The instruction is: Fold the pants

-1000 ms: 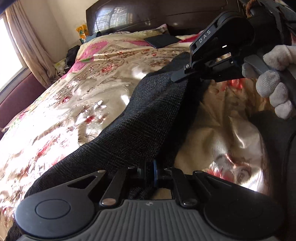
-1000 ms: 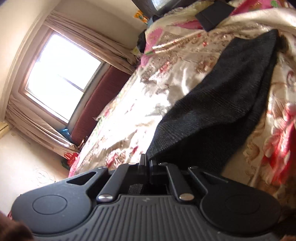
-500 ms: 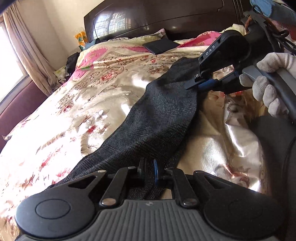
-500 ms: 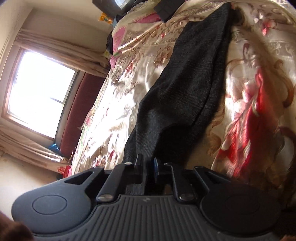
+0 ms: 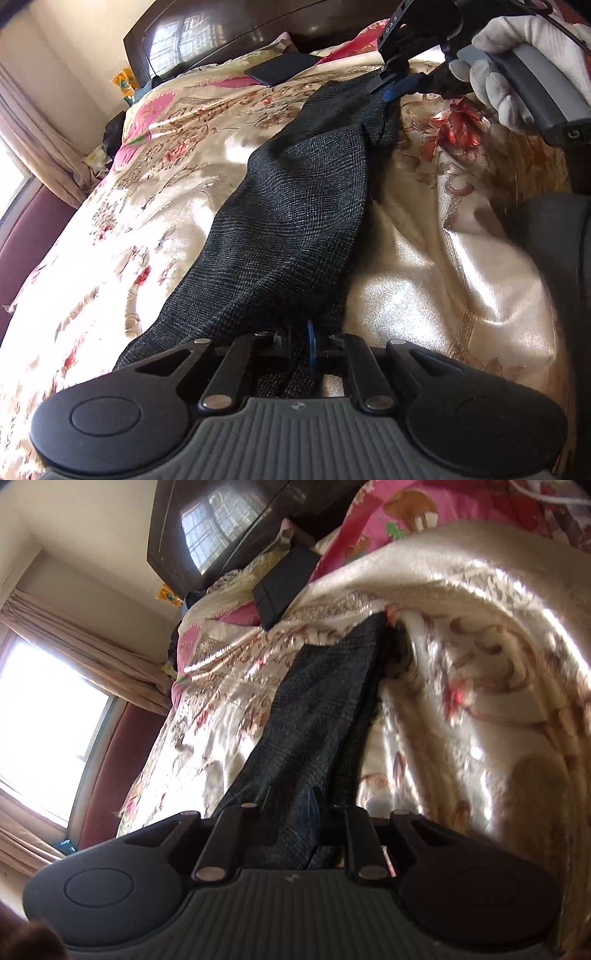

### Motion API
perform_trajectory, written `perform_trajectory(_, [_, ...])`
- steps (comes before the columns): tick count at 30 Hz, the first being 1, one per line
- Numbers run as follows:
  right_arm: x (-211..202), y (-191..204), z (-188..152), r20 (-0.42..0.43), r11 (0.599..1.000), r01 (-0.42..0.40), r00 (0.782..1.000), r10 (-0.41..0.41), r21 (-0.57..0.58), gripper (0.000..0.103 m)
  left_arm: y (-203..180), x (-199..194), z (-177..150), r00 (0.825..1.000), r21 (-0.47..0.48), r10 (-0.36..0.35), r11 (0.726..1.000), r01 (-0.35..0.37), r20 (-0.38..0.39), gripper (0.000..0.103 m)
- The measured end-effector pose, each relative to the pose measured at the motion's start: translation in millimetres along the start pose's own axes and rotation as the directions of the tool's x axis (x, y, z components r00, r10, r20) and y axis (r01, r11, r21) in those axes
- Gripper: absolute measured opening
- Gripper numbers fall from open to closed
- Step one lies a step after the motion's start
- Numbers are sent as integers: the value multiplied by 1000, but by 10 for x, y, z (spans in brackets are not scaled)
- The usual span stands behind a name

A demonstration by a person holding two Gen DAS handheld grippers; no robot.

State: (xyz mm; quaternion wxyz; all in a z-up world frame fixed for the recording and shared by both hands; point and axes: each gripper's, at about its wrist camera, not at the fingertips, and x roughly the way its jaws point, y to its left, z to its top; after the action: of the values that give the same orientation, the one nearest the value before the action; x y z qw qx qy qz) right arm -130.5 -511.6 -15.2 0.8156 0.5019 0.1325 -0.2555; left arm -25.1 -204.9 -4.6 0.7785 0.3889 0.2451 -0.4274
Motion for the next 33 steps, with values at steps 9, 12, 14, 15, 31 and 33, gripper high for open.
perform_trajectory(9, [210, -296, 427, 74, 988, 58, 995, -68, 141, 18, -24, 51, 69, 1000, 19, 6, 1000, -6, -30, 26])
perform_trajectory(12, [353, -325, 500, 26, 988, 52, 998, -56, 143, 18, -23, 57, 98, 999, 25, 6, 1000, -5, -36, 26])
perform_trajectory(14, [442, -344, 555, 24, 990, 30, 999, -34, 135, 17, -13, 65, 117, 999, 17, 4, 1000, -3, -39, 26])
perform_trajectory(15, [487, -376, 576, 22, 987, 22, 999, -25, 159, 17, -7, 66, 129, 999, 11, 4, 1000, -4, -40, 26])
perform_trajectory(31, [278, -370, 597, -31, 990, 22, 999, -18, 141, 21, 0, 36, 119, 999, -7, 7, 1000, -7, -40, 27])
perform_trajectory(33, [153, -329, 589, -26, 995, 39, 999, -36, 94, 25, -6, 54, 101, 999, -4, 4, 1000, -4, -36, 27])
